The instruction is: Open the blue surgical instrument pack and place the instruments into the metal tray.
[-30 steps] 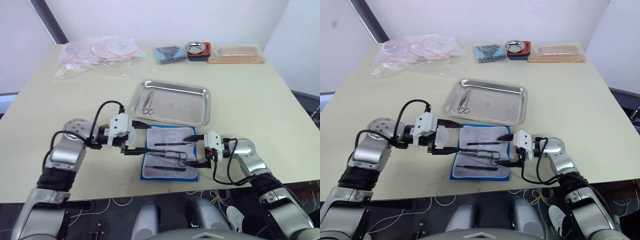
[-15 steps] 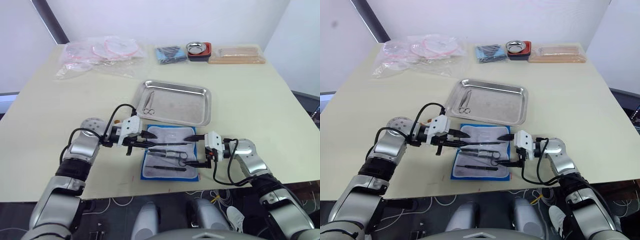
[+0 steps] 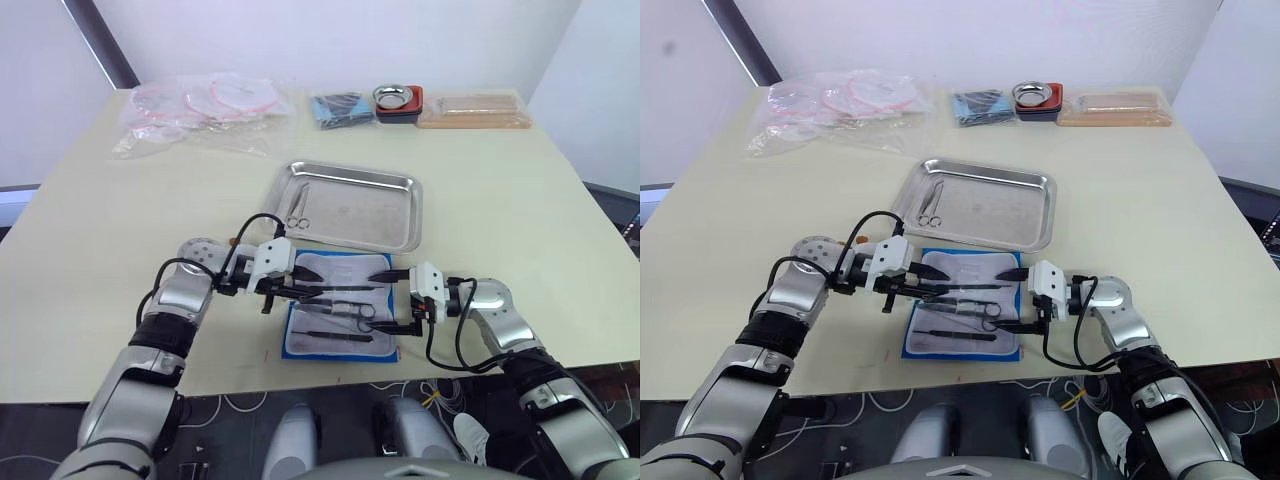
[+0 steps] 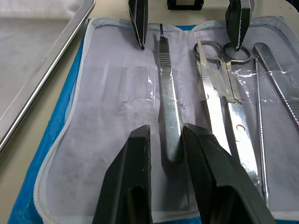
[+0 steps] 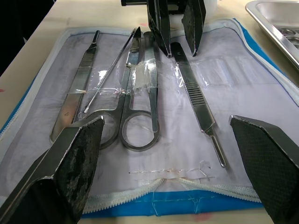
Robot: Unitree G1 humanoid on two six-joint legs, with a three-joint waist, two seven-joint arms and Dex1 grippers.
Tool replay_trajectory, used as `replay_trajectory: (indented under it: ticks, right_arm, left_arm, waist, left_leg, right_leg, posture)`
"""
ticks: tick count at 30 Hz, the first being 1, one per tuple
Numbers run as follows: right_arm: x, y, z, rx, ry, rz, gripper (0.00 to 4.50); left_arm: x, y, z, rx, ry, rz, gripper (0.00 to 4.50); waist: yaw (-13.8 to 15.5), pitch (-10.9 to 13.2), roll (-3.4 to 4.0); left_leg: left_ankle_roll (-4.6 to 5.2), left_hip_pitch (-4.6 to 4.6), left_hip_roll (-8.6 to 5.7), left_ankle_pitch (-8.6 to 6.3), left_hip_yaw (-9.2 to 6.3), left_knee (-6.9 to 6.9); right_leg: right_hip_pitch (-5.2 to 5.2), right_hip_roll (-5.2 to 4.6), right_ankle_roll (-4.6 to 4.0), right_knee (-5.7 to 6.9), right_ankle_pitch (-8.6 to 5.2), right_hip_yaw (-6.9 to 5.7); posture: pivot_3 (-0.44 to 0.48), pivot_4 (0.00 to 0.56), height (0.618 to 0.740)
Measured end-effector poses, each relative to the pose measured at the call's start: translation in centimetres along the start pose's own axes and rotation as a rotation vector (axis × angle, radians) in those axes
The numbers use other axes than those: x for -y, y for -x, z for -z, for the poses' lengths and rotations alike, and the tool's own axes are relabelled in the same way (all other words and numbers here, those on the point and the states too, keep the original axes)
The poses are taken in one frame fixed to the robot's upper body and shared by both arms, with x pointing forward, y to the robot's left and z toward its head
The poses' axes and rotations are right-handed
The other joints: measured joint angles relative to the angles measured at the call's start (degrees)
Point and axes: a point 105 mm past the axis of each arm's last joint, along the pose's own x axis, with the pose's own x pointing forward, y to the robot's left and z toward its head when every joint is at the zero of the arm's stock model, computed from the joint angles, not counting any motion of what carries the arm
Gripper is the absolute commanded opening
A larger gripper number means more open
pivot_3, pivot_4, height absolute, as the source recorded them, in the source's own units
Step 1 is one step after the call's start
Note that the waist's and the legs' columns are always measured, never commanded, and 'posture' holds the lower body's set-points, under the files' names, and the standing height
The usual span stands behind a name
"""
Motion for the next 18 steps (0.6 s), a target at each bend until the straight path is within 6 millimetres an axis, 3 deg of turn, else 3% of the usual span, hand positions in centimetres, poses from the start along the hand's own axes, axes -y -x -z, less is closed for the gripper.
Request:
replay_trajectory:
  ticks: [4,5,7,8,9,18]
  right_arm:
    - [0.02,0.00,0.00,0.000,-0.001,0.002,4.50]
    - [0.02,0.00,0.00,0.000,0.000,0.002,4.50]
    - [0.02,0.00,0.00,0.000,0.000,0.002,4.50]
    - [0.03,0.00,0.00,0.000,0.000,0.002,4.50]
    - [0.03,0.00,0.00,0.000,0.000,0.002,4.50]
    - [0.04,0.00,-0.01,0.000,0.000,0.002,4.50]
  left_arm:
    - [-0.10,-0.31,0.11,-0.001,-0.007,-0.007,1.22]
    - [-0.11,-0.31,0.14,-0.004,-0.007,-0.007,0.79]
    - [-0.16,-0.31,0.15,-0.004,-0.005,-0.008,0.57]
    - [-0.07,-0.31,0.18,-0.004,-0.002,0.000,0.16]
    - [-0.06,-0.31,0.18,-0.004,-0.001,0.001,0.07]
    - [-0.05,-0.27,0.01,-0.010,0.007,-0.001,0.07]
  waist:
    - [0.00,-0.03,-0.01]
    - [0.00,-0.05,-0.02]
    - [0.00,-0.07,-0.02]
    - [0.00,-0.08,-0.01]
    - [0.00,-0.08,-0.01]
    - [-0.01,-0.10,0.02]
  left_leg:
    - [0.00,0.00,0.00,0.00,0.00,0.02]
    - [0.00,0.00,0.00,0.00,-0.01,0.02]
    - [0.00,0.01,0.00,0.00,0.00,0.02]
    - [0.00,0.01,0.00,0.00,0.00,0.02]
    - [0.00,0.01,0.00,0.00,0.00,0.03]
    - [0.00,0.00,0.00,0.00,-0.02,0.06]
  right_leg:
    - [0.00,0.01,0.00,0.02,0.00,0.00]
    - [0.01,0.01,0.00,0.02,0.00,0.00]
    - [0.01,0.01,0.00,0.02,0.00,0.00]
    - [0.01,0.01,0.00,0.02,0.00,0.00]
    - [0.01,0.02,0.00,0.02,0.00,0.00]
    - [0.01,0.02,0.00,0.03,0.01,-0.01]
  posture:
    - [0.000,0.150,0.740]
    - [0.000,0.150,0.740]
    - [0.000,0.150,0.740]
    - [0.000,0.150,0.740]
    - [0.000,0.150,0.740]
    - [0.000,0.150,0.740]
